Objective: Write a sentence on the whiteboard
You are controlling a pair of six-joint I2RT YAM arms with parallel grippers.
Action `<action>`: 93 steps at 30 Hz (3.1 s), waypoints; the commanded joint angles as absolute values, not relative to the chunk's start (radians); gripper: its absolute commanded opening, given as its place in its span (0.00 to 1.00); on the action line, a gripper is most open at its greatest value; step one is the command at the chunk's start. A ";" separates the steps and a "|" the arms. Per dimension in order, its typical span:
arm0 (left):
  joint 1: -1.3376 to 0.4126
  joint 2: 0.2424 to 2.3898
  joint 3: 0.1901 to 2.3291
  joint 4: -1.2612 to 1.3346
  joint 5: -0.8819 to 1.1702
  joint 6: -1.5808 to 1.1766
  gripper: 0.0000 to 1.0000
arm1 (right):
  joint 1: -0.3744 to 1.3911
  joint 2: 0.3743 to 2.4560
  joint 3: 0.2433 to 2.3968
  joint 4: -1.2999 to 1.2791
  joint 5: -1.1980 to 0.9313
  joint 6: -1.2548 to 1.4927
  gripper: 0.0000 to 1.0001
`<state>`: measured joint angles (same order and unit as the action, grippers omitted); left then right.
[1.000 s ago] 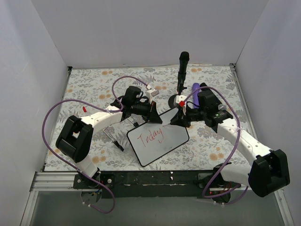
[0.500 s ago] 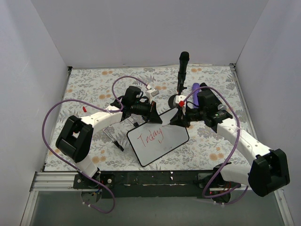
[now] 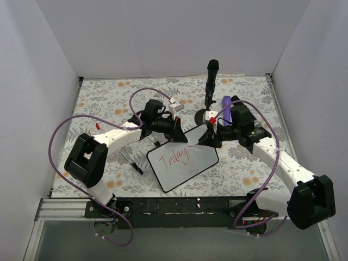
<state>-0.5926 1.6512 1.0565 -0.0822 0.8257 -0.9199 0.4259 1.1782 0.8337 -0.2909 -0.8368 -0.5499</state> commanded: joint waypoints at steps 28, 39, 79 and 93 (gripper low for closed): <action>-0.600 1.612 1.054 -0.067 0.804 -0.838 0.00 | 0.385 1.195 0.839 -0.236 -0.842 -0.506 0.01; -0.598 1.611 1.061 -0.077 0.798 -0.831 0.00 | 0.388 1.204 0.834 -0.302 -0.836 -0.554 0.01; -0.600 1.608 1.063 -0.087 0.796 -0.824 0.00 | 0.391 1.184 0.798 -0.345 -0.799 -0.572 0.01; -0.600 1.608 1.058 -0.084 0.792 -0.825 0.00 | 0.397 1.154 0.874 -0.394 -0.870 -0.601 0.01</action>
